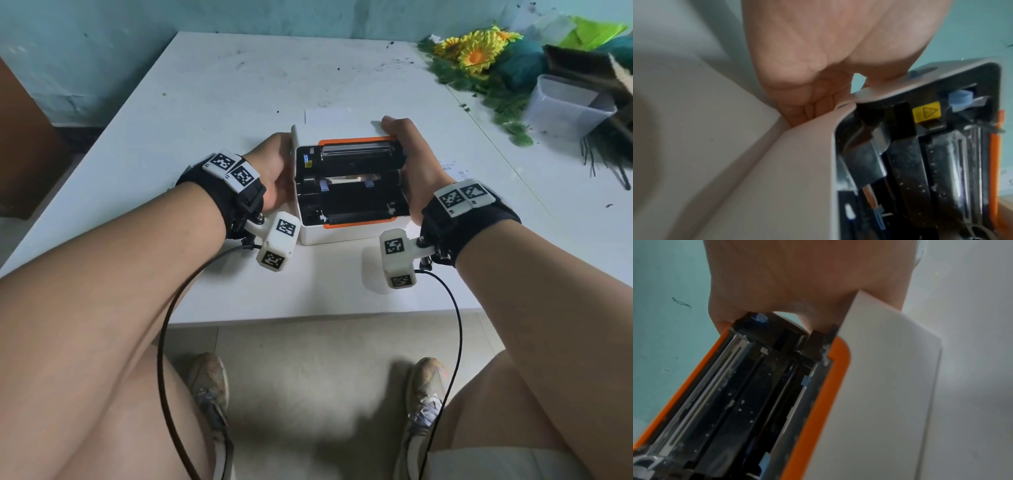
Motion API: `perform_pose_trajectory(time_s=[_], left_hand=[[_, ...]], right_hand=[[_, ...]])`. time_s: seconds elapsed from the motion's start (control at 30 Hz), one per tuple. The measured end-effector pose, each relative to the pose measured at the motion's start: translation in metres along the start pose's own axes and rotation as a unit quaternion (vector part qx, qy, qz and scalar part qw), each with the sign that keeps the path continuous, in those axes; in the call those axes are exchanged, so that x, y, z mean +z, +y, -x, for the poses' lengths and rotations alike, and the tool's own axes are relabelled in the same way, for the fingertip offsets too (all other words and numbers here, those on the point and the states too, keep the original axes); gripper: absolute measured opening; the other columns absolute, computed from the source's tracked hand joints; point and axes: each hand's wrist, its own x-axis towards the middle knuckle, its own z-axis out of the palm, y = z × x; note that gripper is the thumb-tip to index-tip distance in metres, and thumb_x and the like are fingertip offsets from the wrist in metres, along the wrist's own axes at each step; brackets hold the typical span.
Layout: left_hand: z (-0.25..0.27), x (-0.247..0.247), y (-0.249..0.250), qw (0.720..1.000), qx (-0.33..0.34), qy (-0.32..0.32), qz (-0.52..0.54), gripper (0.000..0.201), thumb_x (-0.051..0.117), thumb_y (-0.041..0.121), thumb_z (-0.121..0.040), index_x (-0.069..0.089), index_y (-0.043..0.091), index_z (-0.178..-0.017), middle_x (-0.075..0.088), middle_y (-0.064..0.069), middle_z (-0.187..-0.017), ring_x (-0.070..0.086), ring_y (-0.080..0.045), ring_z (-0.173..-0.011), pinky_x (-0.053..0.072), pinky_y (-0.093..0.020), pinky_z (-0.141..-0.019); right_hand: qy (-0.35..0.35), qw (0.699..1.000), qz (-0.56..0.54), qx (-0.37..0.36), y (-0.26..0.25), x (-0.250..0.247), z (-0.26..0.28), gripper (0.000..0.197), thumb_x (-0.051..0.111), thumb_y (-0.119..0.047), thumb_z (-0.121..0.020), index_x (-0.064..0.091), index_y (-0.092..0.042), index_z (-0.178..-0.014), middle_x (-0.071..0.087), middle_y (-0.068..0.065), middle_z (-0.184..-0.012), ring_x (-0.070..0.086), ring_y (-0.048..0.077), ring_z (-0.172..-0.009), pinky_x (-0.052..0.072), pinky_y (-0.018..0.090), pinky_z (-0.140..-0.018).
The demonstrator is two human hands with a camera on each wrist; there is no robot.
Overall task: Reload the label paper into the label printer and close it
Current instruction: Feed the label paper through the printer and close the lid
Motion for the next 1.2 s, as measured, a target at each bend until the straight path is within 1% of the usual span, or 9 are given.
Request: perform_pose_trajectory(time_s=[0.07, 0.2, 0.37, 0.57, 0.77, 0.97, 1.07, 1.13, 1.2], left_hand=[[0.001, 0.001, 0.000, 1.000, 0.000, -0.005, -0.002, 0.035, 0.051, 0.028, -0.100, 0.078, 0.013, -0.116, 0.076, -0.013, -0.131, 0.075, -0.034, -0.116, 0.067, -0.043, -0.087], [0.002, -0.001, 0.004, 0.999, -0.017, -0.030, -0.025, 0.034, 0.052, 0.035, -0.099, 0.077, 0.016, -0.113, 0.080, -0.010, -0.114, 0.078, -0.032, -0.105, 0.062, -0.043, -0.098], [0.004, -0.002, 0.007, 0.998, -0.031, -0.040, -0.041, 0.029, 0.052, 0.035, -0.099, 0.075, 0.017, -0.096, 0.079, -0.007, -0.092, 0.079, -0.028, -0.078, 0.065, -0.038, -0.079], [0.004, -0.002, 0.009, 0.997, -0.037, -0.065, -0.026, 0.022, 0.057, 0.037, -0.097, 0.070, 0.021, -0.105, 0.073, -0.005, -0.104, 0.073, -0.025, -0.096, 0.063, -0.043, -0.091], [0.013, 0.005, 0.006, 0.998, -0.027, -0.051, -0.036, 0.029, 0.053, 0.037, -0.099, 0.074, 0.017, -0.096, 0.079, -0.008, -0.093, 0.076, -0.029, -0.084, 0.065, -0.039, -0.078], [0.025, 0.004, 0.001, 0.998, -0.011, 0.057, -0.032, 0.037, 0.062, 0.055, -0.088, 0.064, 0.023, -0.106, 0.068, -0.008, -0.102, 0.070, -0.034, -0.103, 0.057, -0.043, -0.103], [0.049, 0.012, 0.007, 0.997, 0.026, 0.066, -0.023, 0.058, 0.052, 0.073, -0.097, 0.071, 0.020, -0.112, 0.075, -0.007, -0.100, 0.076, -0.028, -0.086, 0.065, -0.040, -0.085], [0.058, 0.019, 0.007, 0.997, 0.054, 0.048, -0.023, 0.052, 0.047, 0.070, -0.102, 0.071, 0.024, -0.104, 0.080, -0.005, -0.088, 0.079, -0.025, -0.076, 0.064, -0.038, -0.076], [0.063, 0.026, 0.008, 0.998, 0.055, 0.032, 0.000, 0.046, 0.052, 0.066, -0.103, 0.072, 0.025, -0.103, 0.083, -0.006, -0.088, 0.081, -0.025, -0.082, 0.065, -0.044, -0.084]], right_hand=[[0.000, 1.000, 0.000, 0.003, 0.001, -0.001, -0.001, 0.044, 0.057, -0.066, -0.097, 0.065, -0.023, -0.093, 0.067, 0.010, -0.103, 0.065, 0.031, -0.097, 0.057, 0.053, -0.102], [0.001, 1.000, 0.006, -0.005, 0.003, -0.001, -0.002, 0.044, 0.057, -0.067, -0.097, 0.065, -0.025, -0.088, 0.066, 0.008, -0.102, 0.067, 0.029, -0.092, 0.055, 0.053, -0.105], [-0.004, 0.999, 0.031, -0.008, 0.007, -0.005, -0.002, 0.051, 0.057, -0.072, -0.094, 0.072, -0.025, -0.101, 0.079, 0.016, -0.120, 0.075, 0.043, -0.119, 0.062, 0.055, -0.100], [0.020, 0.999, 0.034, -0.020, 0.013, -0.008, -0.007, 0.084, 0.064, -0.080, -0.083, 0.071, -0.017, -0.138, 0.078, 0.017, -0.131, 0.078, 0.037, -0.117, 0.062, 0.052, -0.100], [0.044, 0.998, 0.041, -0.028, 0.014, -0.008, -0.012, 0.089, 0.068, -0.086, -0.070, 0.077, -0.020, -0.129, 0.082, 0.016, -0.123, 0.081, 0.035, -0.111, 0.060, 0.052, -0.103], [0.093, 0.995, 0.036, -0.029, 0.011, -0.001, -0.002, 0.065, 0.070, -0.081, -0.076, 0.079, -0.025, -0.105, 0.086, 0.009, -0.107, 0.084, 0.031, -0.100, 0.060, 0.051, -0.103], [0.110, 0.993, 0.035, -0.028, 0.011, 0.000, -0.001, 0.068, 0.072, -0.083, -0.071, 0.080, -0.023, -0.101, 0.086, 0.010, -0.104, 0.084, 0.032, -0.099, 0.061, 0.052, -0.103], [0.123, 0.991, 0.045, -0.027, 0.012, 0.002, 0.000, 0.072, 0.071, -0.086, -0.068, 0.082, -0.022, -0.101, 0.087, 0.008, -0.102, 0.084, 0.030, -0.097, 0.063, 0.050, -0.100], [0.141, 0.988, 0.051, -0.025, 0.012, 0.004, -0.001, 0.084, 0.069, -0.091, -0.060, 0.083, -0.023, -0.106, 0.087, 0.006, -0.099, 0.084, 0.029, -0.095, 0.064, 0.045, -0.095]])
